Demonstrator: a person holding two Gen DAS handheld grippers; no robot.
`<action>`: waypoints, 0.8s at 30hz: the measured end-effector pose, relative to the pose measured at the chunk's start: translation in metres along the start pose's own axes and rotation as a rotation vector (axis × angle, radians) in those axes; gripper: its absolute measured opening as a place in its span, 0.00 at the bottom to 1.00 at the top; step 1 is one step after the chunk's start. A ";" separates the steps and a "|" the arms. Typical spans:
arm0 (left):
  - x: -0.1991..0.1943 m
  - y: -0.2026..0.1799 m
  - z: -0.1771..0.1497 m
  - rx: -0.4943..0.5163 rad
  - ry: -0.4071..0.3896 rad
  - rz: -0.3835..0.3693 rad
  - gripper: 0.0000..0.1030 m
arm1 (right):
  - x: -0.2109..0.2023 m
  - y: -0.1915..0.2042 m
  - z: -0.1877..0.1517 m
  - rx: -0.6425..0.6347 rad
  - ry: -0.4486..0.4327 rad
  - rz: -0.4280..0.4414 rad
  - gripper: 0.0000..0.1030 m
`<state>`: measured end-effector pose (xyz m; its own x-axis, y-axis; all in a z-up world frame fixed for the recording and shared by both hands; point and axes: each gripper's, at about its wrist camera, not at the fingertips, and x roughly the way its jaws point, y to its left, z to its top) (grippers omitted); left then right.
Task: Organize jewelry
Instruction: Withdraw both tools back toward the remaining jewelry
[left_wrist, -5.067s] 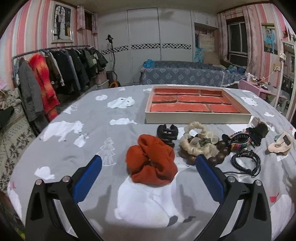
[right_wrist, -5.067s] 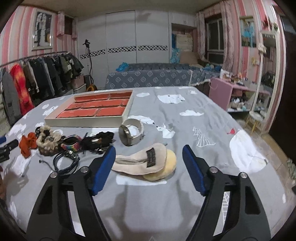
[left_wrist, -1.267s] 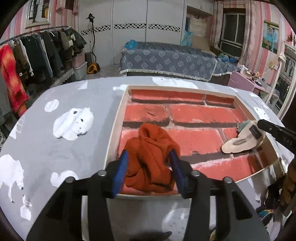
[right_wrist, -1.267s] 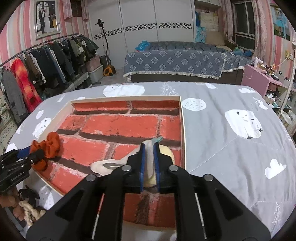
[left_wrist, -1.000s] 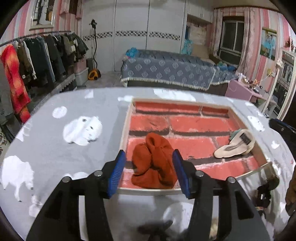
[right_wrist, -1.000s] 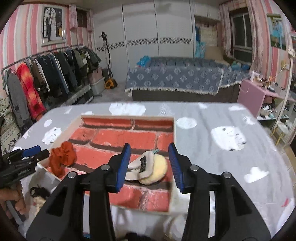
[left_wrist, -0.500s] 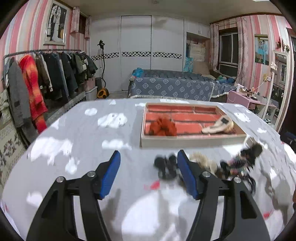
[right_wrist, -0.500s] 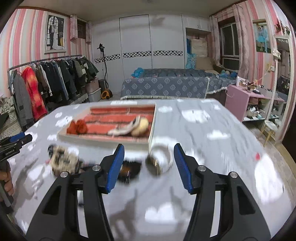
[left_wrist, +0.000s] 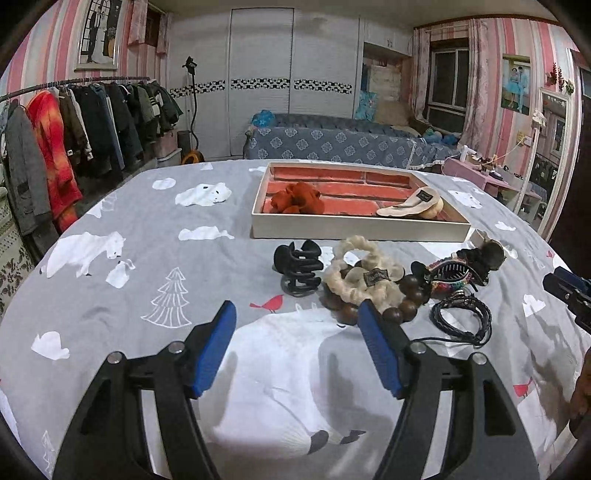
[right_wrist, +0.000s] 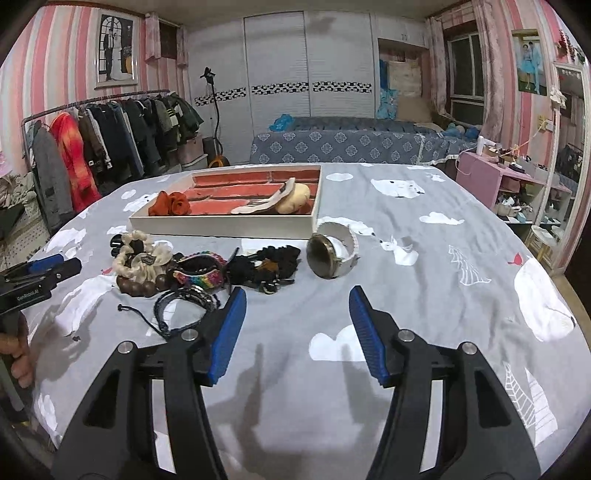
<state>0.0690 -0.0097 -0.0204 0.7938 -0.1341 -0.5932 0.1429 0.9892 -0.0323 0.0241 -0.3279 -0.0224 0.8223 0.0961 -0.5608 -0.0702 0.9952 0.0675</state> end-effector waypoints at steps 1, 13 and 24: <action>0.000 0.000 0.000 0.000 0.002 -0.001 0.66 | 0.001 0.002 0.000 -0.005 0.003 0.002 0.56; 0.006 0.002 -0.006 -0.011 0.035 -0.020 0.69 | 0.024 0.039 -0.001 -0.072 0.082 0.054 0.56; 0.015 0.005 -0.004 -0.021 0.055 -0.021 0.71 | 0.055 0.062 -0.002 -0.133 0.179 0.054 0.56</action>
<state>0.0800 -0.0062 -0.0326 0.7572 -0.1520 -0.6352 0.1462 0.9873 -0.0619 0.0642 -0.2604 -0.0506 0.7027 0.1386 -0.6978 -0.1950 0.9808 -0.0015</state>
